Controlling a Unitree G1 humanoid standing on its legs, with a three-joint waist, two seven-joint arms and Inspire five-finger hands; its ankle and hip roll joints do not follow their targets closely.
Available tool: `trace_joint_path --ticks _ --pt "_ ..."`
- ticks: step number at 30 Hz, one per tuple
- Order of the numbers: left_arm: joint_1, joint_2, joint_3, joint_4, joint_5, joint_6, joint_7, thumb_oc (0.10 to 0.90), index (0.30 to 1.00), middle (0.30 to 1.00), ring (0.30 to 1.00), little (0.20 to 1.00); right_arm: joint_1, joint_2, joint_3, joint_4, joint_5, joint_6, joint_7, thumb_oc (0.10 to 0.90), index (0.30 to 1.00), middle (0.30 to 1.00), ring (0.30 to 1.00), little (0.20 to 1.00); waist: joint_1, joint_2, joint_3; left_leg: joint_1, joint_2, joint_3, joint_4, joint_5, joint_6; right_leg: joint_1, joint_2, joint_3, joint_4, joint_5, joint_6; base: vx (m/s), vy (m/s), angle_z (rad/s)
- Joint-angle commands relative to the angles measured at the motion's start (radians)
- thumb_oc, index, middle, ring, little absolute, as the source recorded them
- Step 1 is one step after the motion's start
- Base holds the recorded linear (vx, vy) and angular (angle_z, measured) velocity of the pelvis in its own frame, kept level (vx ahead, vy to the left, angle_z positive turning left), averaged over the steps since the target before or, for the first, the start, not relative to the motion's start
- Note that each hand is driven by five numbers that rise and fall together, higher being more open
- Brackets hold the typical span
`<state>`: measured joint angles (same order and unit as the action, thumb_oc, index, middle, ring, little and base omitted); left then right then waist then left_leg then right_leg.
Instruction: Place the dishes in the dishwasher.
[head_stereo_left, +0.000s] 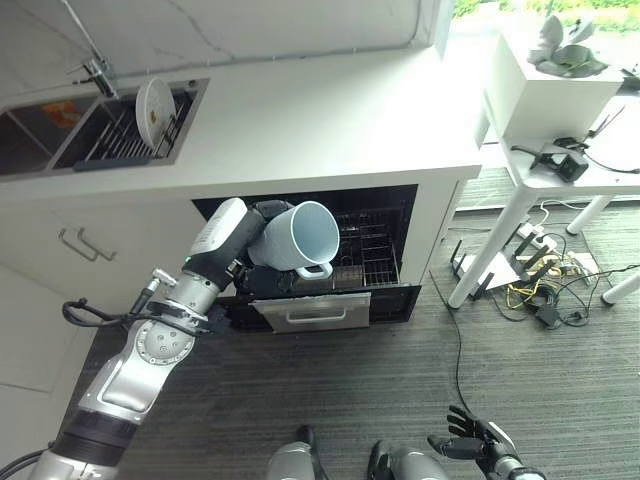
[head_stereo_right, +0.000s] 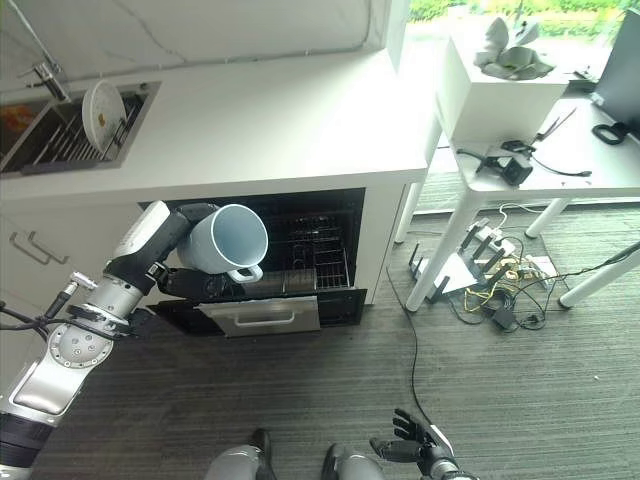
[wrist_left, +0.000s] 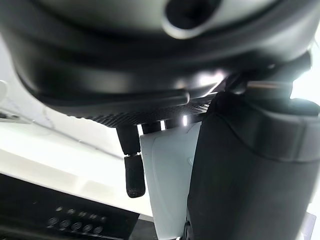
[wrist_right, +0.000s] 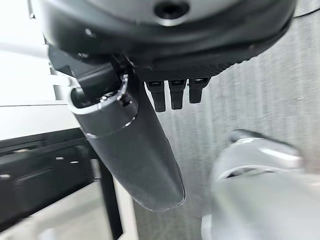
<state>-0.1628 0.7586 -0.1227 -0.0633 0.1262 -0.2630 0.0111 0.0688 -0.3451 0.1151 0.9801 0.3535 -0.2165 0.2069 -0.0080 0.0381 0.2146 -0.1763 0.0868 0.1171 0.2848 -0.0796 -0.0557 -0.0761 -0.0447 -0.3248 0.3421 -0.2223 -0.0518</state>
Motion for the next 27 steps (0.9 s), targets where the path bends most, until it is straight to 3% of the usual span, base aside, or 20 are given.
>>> trace_joint_path --ticks 1,4,5,6,7,8,9,10,11,14,18,20,21,27 --pt "-0.114 0.000 0.086 -0.062 -0.034 -0.062 0.073 0.400 0.300 0.300 0.300 0.300 -0.011 -0.014 -0.002 -0.037 -0.011 -0.034 -0.020 0.800 0.900 0.900 0.900 0.900 0.014 0.018 -0.048 0.033 -0.002 -0.013 0.015 -0.091 -0.016 0.036 -0.145 0.064 -0.042 0.016 0.186 0.22 0.323 0.07" --pt "-0.112 0.011 0.095 -0.056 -0.010 -0.068 0.073 0.400 0.300 0.300 0.300 0.300 -0.009 -0.009 -0.004 -0.060 0.012 -0.020 -0.039 0.800 0.900 0.900 0.900 0.900 0.018 0.031 -0.041 0.048 -0.016 -0.029 0.015 -0.107 0.019 0.074 -0.125 0.056 -0.042 0.030 0.183 0.21 0.181 -0.07" --pt "-0.116 0.021 0.087 -0.047 -0.001 -0.072 0.078 0.400 0.300 0.300 0.300 0.300 0.000 0.000 -0.013 -0.074 0.017 -0.018 -0.038 0.800 0.900 0.900 0.900 0.900 0.006 0.032 -0.029 0.062 -0.028 -0.040 0.015 -0.119 0.047 0.045 -0.115 0.081 0.045 0.062 0.199 0.12 0.071 -0.09" --pt "-0.116 0.021 0.087 -0.047 -0.001 -0.072 0.078 0.400 0.300 0.300 0.300 0.300 0.000 0.000 -0.013 -0.074 0.017 -0.018 -0.038 0.800 0.900 0.900 0.900 0.900 0.006 0.032 -0.029 0.062 -0.028 -0.040 0.015 -0.119 0.047 0.045 -0.115 0.081 0.045 0.062 0.199 0.17 0.040 0.03" --pt "-0.125 0.040 0.077 -0.027 -0.004 -0.083 0.088 0.400 0.300 0.300 0.300 0.300 0.013 0.012 -0.017 -0.095 0.023 -0.017 -0.032 0.800 0.900 0.900 0.900 0.900 -0.017 0.027 -0.013 0.079 -0.048 -0.056 0.015 -0.137 0.079 -0.041 -0.116 0.144 0.162 0.121 0.222 0.16 -0.094 0.04" --pt "-0.130 0.050 0.074 -0.020 -0.010 -0.090 0.095 0.400 0.300 0.300 0.300 0.300 0.020 0.012 -0.016 -0.101 0.025 -0.019 -0.021 0.800 0.900 0.900 0.900 0.900 -0.024 0.024 -0.009 0.082 -0.048 -0.056 0.015 -0.141 0.075 -0.045 -0.115 0.157 0.107 0.118 0.222 0.21 -0.233 0.12" --pt "-0.137 0.051 0.074 -0.017 -0.005 -0.088 0.101 0.400 0.300 0.300 0.300 0.300 0.023 0.013 -0.018 -0.100 0.020 -0.022 -0.011 0.800 0.900 0.900 0.900 0.900 -0.029 0.013 -0.008 0.084 -0.047 -0.051 0.015 -0.145 0.062 -0.031 -0.136 0.156 -0.042 0.130 0.225 0.16 -0.413 0.10" --pt "-0.144 0.058 0.072 -0.018 -0.003 -0.077 0.109 0.400 0.300 0.300 0.300 0.300 0.020 0.018 -0.024 -0.087 0.011 -0.019 -0.001 0.800 0.900 0.900 0.900 0.900 -0.038 -0.011 -0.002 0.094 -0.056 -0.039 0.015 -0.163 0.055 -0.082 -0.186 0.186 -0.042 0.161 0.245 0.17 -0.462 0.07" --pt "-0.153 0.075 0.071 -0.010 -0.010 -0.072 0.114 0.400 0.300 0.300 0.300 0.300 0.010 0.027 -0.027 -0.067 0.006 -0.015 0.007 0.800 0.900 0.900 0.900 0.900 -0.039 -0.021 -0.001 0.103 -0.046 -0.021 0.015 -0.178 0.054 -0.115 -0.204 0.222 -0.042 0.182 0.262 0.18 -0.467 0.06" --pt "-0.140 0.077 0.091 0.004 -0.029 -0.079 0.094 0.400 0.300 0.300 0.300 0.300 0.006 0.030 -0.035 -0.031 0.005 -0.014 0.025 0.800 0.900 0.900 0.900 0.900 -0.025 -0.031 -0.022 0.103 0.003 0.011 0.015 -0.164 0.026 -0.094 -0.192 0.203 -0.042 0.120 0.260 0.18 -0.393 0.01" --pt "-0.129 0.063 0.093 -0.037 -0.057 -0.073 0.075 0.400 0.300 0.300 0.300 0.300 0.009 0.006 -0.028 -0.034 -0.014 -0.014 -0.001 0.800 0.900 0.900 0.900 0.900 -0.012 -0.056 -0.025 0.101 0.018 0.023 0.015 -0.107 -0.011 -0.063 -0.179 0.188 -0.042 0.075 0.223 0.12 -0.243 0.17" --pt "-0.130 0.061 0.095 -0.052 -0.069 -0.077 0.055 0.400 0.300 0.300 0.300 0.300 0.013 -0.011 -0.036 -0.022 0.006 -0.029 0.006 0.800 0.900 0.900 0.900 0.900 -0.010 -0.043 -0.021 0.076 0.035 0.014 0.015 -0.088 -0.023 -0.051 -0.165 0.172 -0.042 0.058 0.212 0.05 -0.004 0.20" --pt "-0.145 0.056 0.088 -0.070 -0.069 -0.075 0.044 0.400 0.300 0.300 0.300 0.300 0.013 -0.022 -0.049 -0.013 0.026 -0.049 0.000 0.800 0.900 0.900 0.900 0.900 -0.020 -0.007 -0.018 0.019 0.079 0.014 0.015 -0.055 -0.050 -0.048 -0.158 0.139 -0.042 0.042 0.214 0.02 0.136 0.24" --pt "-0.163 0.053 0.057 -0.063 -0.047 -0.061 0.046 0.400 0.300 0.300 0.300 0.300 0.004 -0.023 -0.083 0.012 0.090 -0.044 0.004 0.800 0.900 0.900 0.900 0.900 -0.044 0.020 -0.040 0.008 0.082 0.025 0.015 -0.096 -0.047 -0.062 -0.200 0.129 -0.042 0.051 0.233 0.04 0.169 0.06"
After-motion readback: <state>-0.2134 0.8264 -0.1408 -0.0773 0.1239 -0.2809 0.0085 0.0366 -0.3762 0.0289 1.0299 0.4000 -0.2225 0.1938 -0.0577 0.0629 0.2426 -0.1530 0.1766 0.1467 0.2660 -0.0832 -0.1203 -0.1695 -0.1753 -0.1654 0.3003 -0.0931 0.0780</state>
